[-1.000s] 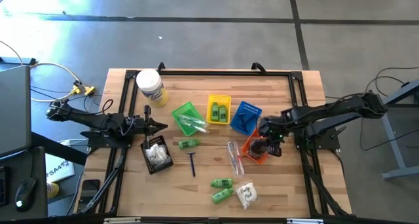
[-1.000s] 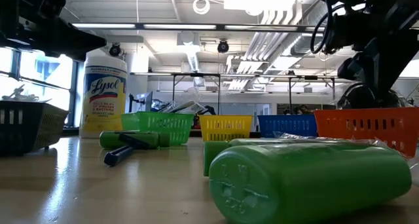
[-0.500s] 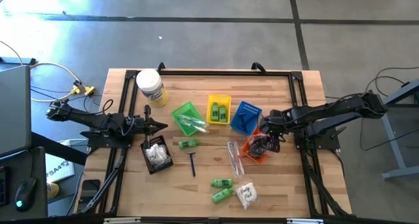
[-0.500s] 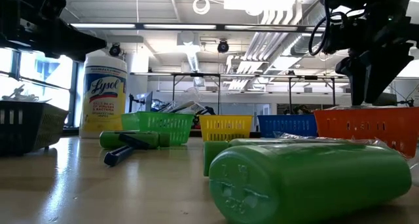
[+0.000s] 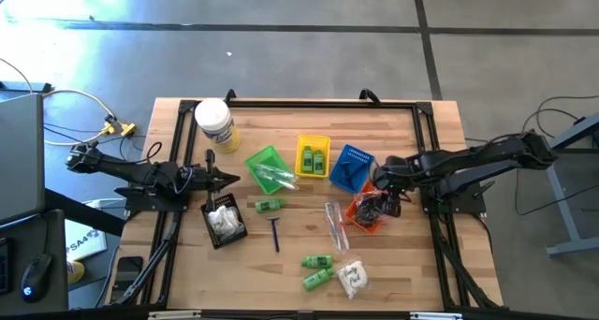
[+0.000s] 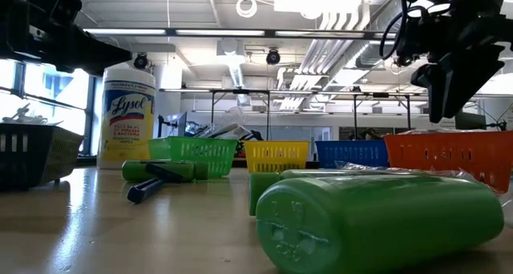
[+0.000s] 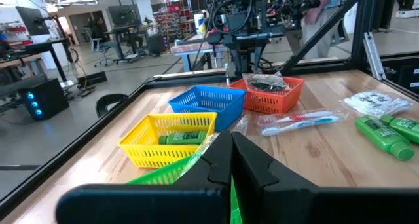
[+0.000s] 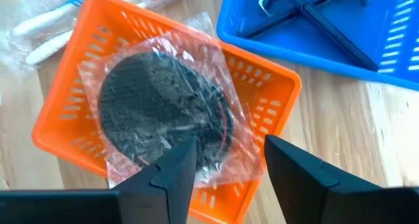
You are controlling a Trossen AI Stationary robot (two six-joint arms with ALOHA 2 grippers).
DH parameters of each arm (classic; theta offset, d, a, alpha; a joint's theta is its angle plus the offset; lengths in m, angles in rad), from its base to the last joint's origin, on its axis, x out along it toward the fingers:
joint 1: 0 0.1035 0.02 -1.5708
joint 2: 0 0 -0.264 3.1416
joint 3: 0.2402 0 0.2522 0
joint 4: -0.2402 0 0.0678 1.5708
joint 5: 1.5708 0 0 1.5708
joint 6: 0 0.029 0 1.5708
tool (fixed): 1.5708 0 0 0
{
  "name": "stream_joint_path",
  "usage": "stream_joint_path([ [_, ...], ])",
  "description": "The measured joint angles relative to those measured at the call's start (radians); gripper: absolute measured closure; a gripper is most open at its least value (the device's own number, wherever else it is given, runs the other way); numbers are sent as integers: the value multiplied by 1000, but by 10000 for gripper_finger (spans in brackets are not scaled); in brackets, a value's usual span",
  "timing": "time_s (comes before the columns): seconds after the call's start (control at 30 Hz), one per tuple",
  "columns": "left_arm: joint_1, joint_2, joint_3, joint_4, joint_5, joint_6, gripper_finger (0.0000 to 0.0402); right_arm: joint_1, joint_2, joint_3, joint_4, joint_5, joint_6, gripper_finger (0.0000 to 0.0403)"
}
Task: Pick & Place Travel size toiletries
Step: Put the hairbrush into the orange bin
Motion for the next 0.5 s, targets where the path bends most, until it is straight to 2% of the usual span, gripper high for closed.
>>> stream_joint_path([
  [0.23, 0, 0, 0, 3, 0, 0, 401, 6, 55, 1, 141, -3, -134, 267],
  [0.33, 0, 0, 0, 3, -1, -6, 401, 17, 112, 1, 129, -4, -200, 283],
  [0.5, 0, 0, 0, 0, -1, -7, 401, 22, 201, 0, 115, -35, -217, 315],
])
